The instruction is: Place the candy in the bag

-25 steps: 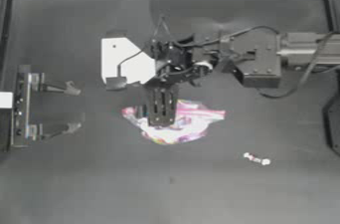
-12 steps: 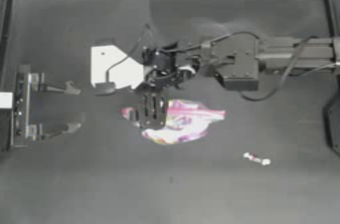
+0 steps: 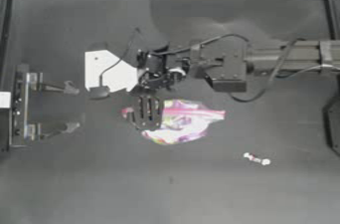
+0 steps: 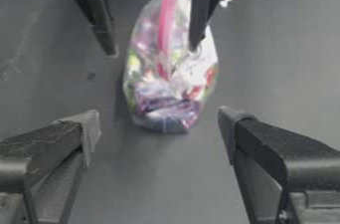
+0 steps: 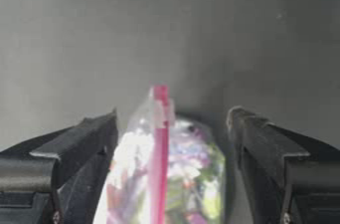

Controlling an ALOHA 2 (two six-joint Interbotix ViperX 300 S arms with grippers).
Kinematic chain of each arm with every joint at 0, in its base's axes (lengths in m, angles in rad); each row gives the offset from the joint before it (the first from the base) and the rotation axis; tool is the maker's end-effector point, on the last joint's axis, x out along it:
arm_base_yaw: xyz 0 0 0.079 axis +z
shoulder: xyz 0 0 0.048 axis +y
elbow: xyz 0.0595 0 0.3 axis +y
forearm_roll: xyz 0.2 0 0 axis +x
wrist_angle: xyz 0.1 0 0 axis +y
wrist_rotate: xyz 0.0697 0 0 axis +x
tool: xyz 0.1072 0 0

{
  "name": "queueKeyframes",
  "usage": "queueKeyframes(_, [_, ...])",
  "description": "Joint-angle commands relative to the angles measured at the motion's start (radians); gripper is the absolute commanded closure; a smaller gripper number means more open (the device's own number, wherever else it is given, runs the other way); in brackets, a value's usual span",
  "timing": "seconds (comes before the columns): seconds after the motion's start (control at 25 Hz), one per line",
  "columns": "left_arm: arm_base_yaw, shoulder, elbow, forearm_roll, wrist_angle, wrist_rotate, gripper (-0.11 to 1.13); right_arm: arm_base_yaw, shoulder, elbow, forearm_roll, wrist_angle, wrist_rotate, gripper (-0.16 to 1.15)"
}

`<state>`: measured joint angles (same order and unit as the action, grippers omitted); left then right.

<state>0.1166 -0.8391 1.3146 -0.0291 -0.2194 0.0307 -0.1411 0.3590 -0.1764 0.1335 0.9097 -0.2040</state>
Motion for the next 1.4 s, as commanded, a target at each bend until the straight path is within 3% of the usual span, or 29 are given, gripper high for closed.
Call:
queueKeyframes(0.04, [0.0,-0.002,-0.006,-0.002,-0.008,0.0,0.02,0.0,-0.025,-0.029,0.002,-0.003,0.0,0.03])
queueKeyframes(0.76, [0.002,-0.003,0.003,-0.002,-0.009,-0.002,0.02,0.012,0.006,-0.046,0.008,0.014,0.005,0.04])
queueKeyframes(1.08, [0.002,-0.003,0.003,-0.002,-0.009,-0.002,0.02,0.014,0.012,-0.054,0.035,0.028,0.0,0.18])
queueKeyframes(1.4, [0.002,-0.003,0.003,-0.002,-0.009,0.0,0.02,0.014,0.015,-0.055,0.052,0.037,0.0,0.2])
